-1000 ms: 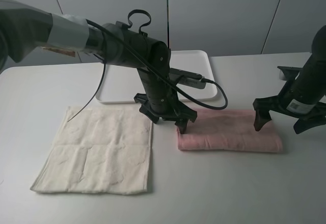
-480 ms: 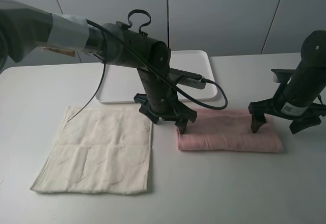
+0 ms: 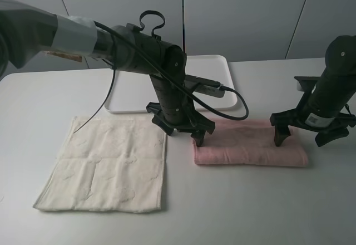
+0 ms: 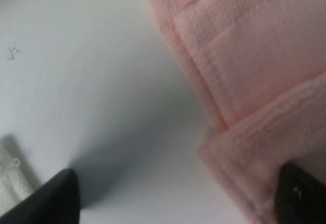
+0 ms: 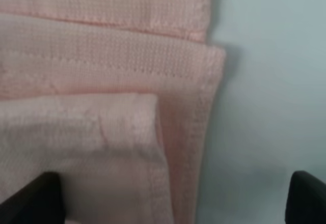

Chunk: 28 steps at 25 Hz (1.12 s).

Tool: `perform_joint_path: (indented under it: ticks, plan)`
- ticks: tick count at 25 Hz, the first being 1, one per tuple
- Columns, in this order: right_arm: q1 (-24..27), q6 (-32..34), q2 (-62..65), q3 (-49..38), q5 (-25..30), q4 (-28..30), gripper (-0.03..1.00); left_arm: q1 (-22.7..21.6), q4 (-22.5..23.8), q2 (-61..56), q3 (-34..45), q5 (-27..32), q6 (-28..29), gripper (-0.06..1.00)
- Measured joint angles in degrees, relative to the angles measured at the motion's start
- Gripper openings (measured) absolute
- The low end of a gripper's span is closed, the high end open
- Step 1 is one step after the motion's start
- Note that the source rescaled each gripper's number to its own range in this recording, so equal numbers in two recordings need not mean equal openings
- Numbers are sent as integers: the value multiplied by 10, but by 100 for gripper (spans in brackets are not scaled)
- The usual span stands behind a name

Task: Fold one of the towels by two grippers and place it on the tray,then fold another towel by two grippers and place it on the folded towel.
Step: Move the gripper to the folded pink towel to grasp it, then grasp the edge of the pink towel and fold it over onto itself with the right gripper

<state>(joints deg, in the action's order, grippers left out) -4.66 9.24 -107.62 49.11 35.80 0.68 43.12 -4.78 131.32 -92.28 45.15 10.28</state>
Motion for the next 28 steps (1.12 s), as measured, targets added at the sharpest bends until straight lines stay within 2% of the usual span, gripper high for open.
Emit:
perform_joint_path:
  ticks: [8, 10, 18, 22, 28]
  plan:
    - [0, 1, -19, 6, 2, -7, 89, 0, 0, 0, 0, 3, -5, 99]
    - [0, 1, -19, 6, 2, -7, 84, 0, -1, 0, 0, 3, -7, 99]
    - [-5, -3, -21, 4, -8, -32, 37, 0, -2, 0, 0, 3, -10, 99]
    - [-6, -12, -26, 4, -11, -37, 5, 0, -3, 0, 0, 5, -10, 99]
    - [-6, -27, -28, 0, -19, -47, 5, 0, -2, 0, 0, 5, -11, 99]
